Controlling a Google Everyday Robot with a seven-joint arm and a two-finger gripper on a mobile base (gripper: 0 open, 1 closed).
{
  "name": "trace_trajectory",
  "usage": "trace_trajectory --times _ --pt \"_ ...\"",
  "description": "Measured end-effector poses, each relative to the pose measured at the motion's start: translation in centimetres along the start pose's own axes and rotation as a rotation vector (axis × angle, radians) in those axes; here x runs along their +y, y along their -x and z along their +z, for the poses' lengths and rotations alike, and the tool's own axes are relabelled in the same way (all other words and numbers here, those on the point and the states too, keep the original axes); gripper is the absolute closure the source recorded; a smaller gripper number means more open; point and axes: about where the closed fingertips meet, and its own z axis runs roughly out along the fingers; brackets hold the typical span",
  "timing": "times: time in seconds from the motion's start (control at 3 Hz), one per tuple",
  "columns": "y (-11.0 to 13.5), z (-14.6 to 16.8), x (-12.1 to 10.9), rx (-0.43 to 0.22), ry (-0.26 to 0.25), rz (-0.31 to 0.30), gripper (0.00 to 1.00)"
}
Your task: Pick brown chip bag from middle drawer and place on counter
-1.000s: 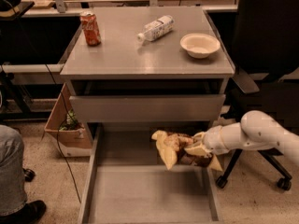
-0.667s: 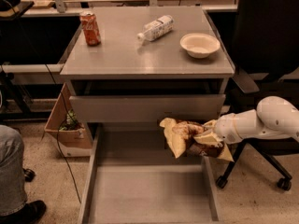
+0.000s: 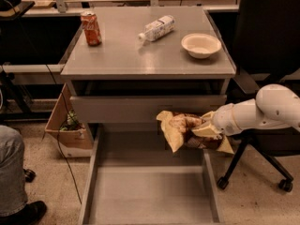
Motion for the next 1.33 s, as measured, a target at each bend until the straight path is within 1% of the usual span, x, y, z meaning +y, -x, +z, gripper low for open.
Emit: trace_trajectory --times 0.33,0.67,1.0,1.33 --pt "5.3 -2.9 0.3 0.025 -0.044 -0.065 1.00" --pt "13.8 -7.1 0.5 0.067 -0.128 -0.190 1.00" --pt "19.0 -9.8 0.3 0.076 -0.189 -0.264 1.00" --pt "25.0 -9.3 -3.3 0.053 -0.261 -0.317 1.00"
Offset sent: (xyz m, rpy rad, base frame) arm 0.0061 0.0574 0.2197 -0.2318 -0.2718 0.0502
